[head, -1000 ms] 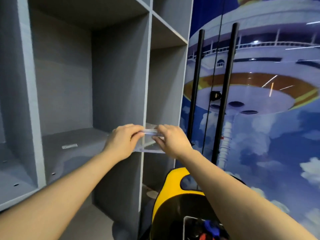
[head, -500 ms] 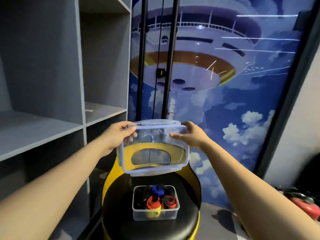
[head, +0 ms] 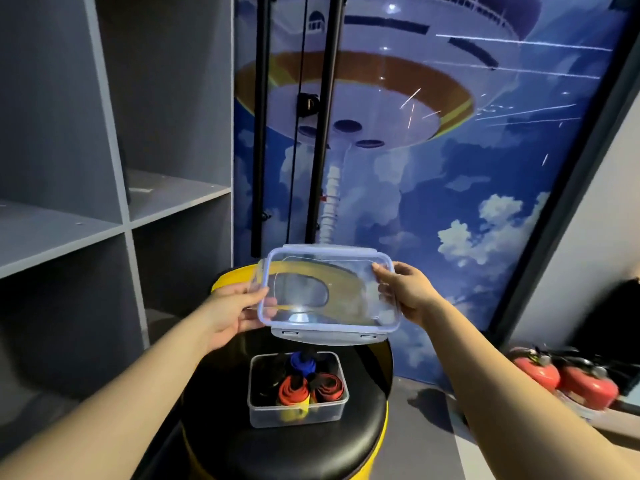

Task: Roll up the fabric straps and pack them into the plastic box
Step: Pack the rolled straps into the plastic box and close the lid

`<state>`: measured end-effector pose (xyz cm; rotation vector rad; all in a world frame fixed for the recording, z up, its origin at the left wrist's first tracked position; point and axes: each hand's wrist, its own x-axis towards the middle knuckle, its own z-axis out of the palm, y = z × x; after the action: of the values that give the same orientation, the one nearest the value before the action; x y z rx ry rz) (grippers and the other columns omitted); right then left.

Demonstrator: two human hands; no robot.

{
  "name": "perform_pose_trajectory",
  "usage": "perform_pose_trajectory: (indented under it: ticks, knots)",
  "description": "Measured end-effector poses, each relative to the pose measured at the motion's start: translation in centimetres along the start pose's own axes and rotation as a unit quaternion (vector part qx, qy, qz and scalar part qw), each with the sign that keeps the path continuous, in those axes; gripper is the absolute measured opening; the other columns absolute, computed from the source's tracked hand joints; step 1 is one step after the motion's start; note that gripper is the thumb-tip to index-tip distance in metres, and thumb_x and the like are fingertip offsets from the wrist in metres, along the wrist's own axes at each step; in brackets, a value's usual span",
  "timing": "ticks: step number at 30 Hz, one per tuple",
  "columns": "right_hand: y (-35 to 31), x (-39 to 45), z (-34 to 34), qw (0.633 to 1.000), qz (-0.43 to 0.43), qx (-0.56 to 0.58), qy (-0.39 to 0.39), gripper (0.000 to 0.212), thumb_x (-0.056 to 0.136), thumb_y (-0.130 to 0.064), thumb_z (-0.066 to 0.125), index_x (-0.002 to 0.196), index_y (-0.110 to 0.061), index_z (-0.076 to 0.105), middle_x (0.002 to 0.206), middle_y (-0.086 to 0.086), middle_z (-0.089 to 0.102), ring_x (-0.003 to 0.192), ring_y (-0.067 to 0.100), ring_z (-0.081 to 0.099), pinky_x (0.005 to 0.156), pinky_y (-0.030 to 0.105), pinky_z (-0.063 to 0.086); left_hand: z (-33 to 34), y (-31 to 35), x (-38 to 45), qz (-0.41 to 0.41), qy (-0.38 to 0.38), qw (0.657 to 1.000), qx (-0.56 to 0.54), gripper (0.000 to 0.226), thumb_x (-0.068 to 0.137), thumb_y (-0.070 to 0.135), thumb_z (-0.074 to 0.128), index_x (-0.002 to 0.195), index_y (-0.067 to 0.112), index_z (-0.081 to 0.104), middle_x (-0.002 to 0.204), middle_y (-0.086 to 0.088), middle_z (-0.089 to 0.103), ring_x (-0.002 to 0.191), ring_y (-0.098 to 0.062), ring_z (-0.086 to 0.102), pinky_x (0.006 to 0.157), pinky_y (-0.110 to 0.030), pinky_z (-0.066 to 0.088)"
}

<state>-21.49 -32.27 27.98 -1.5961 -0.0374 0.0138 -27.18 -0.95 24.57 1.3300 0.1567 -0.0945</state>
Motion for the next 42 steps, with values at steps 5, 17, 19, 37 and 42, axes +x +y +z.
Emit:
perform_pose_trajectory:
  ticks: [5, 17, 19, 37, 42]
  knots:
    - [4.3, 2.0, 0.3, 0.995, 0.095, 0.025, -0.021, 0.027, 0.095, -0.016, 0.066, 0.121, -0.010, 0.064, 0.097, 0.008, 0.071, 0.079, 0.021, 0.067, 0.070, 0.032, 0.055, -1.7, -3.5, 2.6, -0.023, 0.055, 0.997, -0.040, 0.024, 0.097, 0.005, 0.060, 0.121, 0.000, 0.059, 0.088, -0.017, 0.073, 0.060, -0.019, 0.074, 0.049, -0.027, 0.058]
    - [19.4, 6.5, 3.5, 0.991, 0.079, -0.053, 0.099, 0.003, 0.092, -0.013, 0.071, 0.092, -0.012, 0.074, 0.087, 0.005, 0.070, 0.066, 0.007, 0.057, 0.059, 0.016, 0.048, -4.5, -14.5, 7.7, -0.108, 0.133, 0.984, -0.038, 0.023, 0.097, 0.011, 0.064, 0.119, 0.008, 0.064, 0.084, -0.011, 0.077, 0.065, -0.021, 0.073, 0.057, -0.032, 0.056]
    - [21.4, 7.7, 3.6, 0.990, 0.091, -0.063, 0.083, 0.008, 0.092, -0.011, 0.071, 0.099, -0.011, 0.075, 0.096, 0.006, 0.074, 0.074, 0.009, 0.062, 0.071, 0.021, 0.053, -5.1, -16.2, 8.9, -0.119, 0.135, 0.983, -0.037, 0.023, 0.098, 0.013, 0.063, 0.121, 0.010, 0.064, 0.089, -0.010, 0.078, 0.068, -0.021, 0.072, 0.060, -0.033, 0.055]
    - [28.1, 12.9, 2.7, 0.973, 0.207, -0.052, 0.081, 0.021, 0.096, -0.006, 0.054, 0.102, -0.007, 0.074, 0.088, 0.012, 0.065, 0.058, 0.019, 0.048, 0.042, 0.020, 0.028, -4.8, -21.0, 15.9, -0.106, 0.173, 0.979, 0.004, 0.005, 0.095, 0.008, 0.064, 0.096, 0.009, 0.069, 0.070, -0.008, 0.075, 0.050, -0.014, 0.056, 0.045, -0.021, 0.046]
    - [28.3, 12.1, 2.8, 0.971, 0.216, -0.055, 0.082, 0.020, 0.097, -0.009, 0.055, 0.102, -0.005, 0.074, 0.076, 0.012, 0.060, 0.042, 0.014, 0.039, 0.038, 0.019, 0.026, -5.3, -21.5, 15.3, -0.118, 0.183, 0.976, 0.014, 0.012, 0.093, 0.008, 0.068, 0.104, 0.010, 0.067, 0.053, -0.002, 0.066, 0.047, -0.014, 0.057, 0.040, -0.020, 0.045]
